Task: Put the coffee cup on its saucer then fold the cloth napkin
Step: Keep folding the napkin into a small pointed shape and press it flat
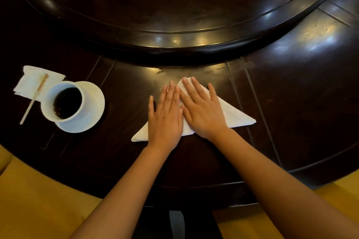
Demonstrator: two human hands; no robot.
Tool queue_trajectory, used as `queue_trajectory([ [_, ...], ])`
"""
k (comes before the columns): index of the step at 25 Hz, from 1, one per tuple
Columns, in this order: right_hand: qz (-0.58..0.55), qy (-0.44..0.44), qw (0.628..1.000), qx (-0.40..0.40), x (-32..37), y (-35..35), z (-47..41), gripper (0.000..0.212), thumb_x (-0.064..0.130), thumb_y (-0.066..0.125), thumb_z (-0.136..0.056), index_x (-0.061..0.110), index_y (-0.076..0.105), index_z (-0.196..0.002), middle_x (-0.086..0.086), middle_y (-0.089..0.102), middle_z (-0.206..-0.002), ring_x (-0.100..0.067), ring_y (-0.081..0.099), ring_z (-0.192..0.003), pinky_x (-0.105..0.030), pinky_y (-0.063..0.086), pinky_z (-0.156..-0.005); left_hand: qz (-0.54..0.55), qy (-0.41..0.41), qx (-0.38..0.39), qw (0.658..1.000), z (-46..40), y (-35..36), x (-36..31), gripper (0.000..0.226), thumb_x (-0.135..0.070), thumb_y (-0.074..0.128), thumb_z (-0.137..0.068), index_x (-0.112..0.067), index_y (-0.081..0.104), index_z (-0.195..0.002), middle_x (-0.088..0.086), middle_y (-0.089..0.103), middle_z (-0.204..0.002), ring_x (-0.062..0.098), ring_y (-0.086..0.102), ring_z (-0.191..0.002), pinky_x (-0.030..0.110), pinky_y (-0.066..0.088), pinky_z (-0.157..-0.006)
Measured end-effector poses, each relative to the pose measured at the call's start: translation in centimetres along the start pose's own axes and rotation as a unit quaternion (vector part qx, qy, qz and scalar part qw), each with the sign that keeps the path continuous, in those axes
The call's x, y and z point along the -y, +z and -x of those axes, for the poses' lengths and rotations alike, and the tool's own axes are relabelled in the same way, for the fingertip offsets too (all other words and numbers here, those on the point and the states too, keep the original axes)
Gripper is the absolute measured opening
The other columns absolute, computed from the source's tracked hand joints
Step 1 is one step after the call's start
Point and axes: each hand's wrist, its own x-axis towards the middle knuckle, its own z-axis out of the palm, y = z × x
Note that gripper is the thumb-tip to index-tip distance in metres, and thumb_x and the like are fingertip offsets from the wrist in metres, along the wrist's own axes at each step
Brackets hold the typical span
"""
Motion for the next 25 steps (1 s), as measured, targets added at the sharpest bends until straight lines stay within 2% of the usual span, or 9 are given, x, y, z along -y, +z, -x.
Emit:
queue_trajectory([
  [4, 0.005, -0.011, 1.0, 0.013, -0.5, 0.4, 0.0, 0.055, 0.04, 0.019, -0.096, 0.024, 0.007, -0.147, -0.002, 0.005, -0.157, -0.018, -0.005, -0.143, -0.05, 0.005, -0.114, -0.058, 0.046, 0.053, 0.996, 2.3, 0.0, 2.9, 0.056, -0.035, 0.017, -0.095, -0.012, 0.013, -0.147, 0.002, 0.011, -0.154, 0.015, 0.01, -0.142, 0.046, 0.016, -0.111],
  [8, 0.004, -0.043, 0.999, 0.027, -0.7, -0.2, -0.5, 0.056, 0.043, 0.018, -0.096, 0.025, 0.006, -0.148, -0.002, 0.004, -0.158, -0.019, -0.004, -0.143, -0.05, 0.005, -0.115, -0.059, 0.046, 0.067, 0.995, 5.1, -0.9, 5.5, 0.059, -0.038, 0.021, -0.095, -0.012, 0.009, -0.147, 0.002, 0.009, -0.153, 0.017, 0.013, -0.141, 0.043, 0.02, -0.111],
  [13, 0.034, -0.196, 0.978, 0.061, -1.8, -0.9, -2.1, 0.057, 0.047, 0.015, -0.095, 0.025, 0.006, -0.148, -0.003, 0.006, -0.157, -0.021, -0.002, -0.143, -0.049, 0.002, -0.115, -0.052, 0.038, 0.093, 0.994, 10.6, -0.9, 4.1, 0.062, -0.046, 0.011, -0.097, -0.012, 0.008, -0.149, 0.006, 0.009, -0.156, 0.021, 0.008, -0.143, 0.043, 0.012, -0.113],
  [17, 0.054, -0.275, 0.958, 0.068, -2.0, -1.0, -3.4, 0.056, 0.046, 0.016, -0.096, 0.026, 0.01, -0.147, -0.003, 0.01, -0.157, -0.021, -0.001, -0.143, -0.047, 0.0, -0.115, -0.048, 0.013, 0.105, 0.993, 13.8, -0.7, 2.2, 0.067, -0.051, 0.009, -0.096, -0.01, 0.009, -0.149, 0.008, 0.008, -0.156, 0.021, 0.005, -0.144, 0.044, 0.01, -0.111],
  [22, 0.054, -0.373, 0.922, 0.087, -1.9, -1.0, -4.9, 0.055, 0.043, 0.024, -0.096, 0.027, 0.013, -0.147, -0.003, 0.013, -0.156, -0.021, 0.0, -0.143, -0.048, 0.001, -0.115, -0.002, 0.008, 0.122, 0.992, 16.0, -1.3, -0.1, 0.066, -0.052, 0.012, -0.096, -0.012, 0.014, -0.148, 0.007, 0.016, -0.156, 0.021, 0.012, -0.143, 0.047, 0.015, -0.109],
  [25, 0.066, -0.389, 0.916, 0.076, -1.6, -1.4, -4.9, 0.055, 0.042, 0.029, -0.096, 0.026, 0.016, -0.147, -0.004, 0.015, -0.156, -0.021, 0.003, -0.143, -0.05, 0.004, -0.115, 0.078, -0.01, 0.072, 0.994, 14.6, -2.2, -0.4, 0.055, -0.045, 0.021, -0.096, -0.016, 0.031, -0.142, 0.004, 0.038, -0.147, 0.018, 0.029, -0.136, 0.051, 0.027, -0.107],
])
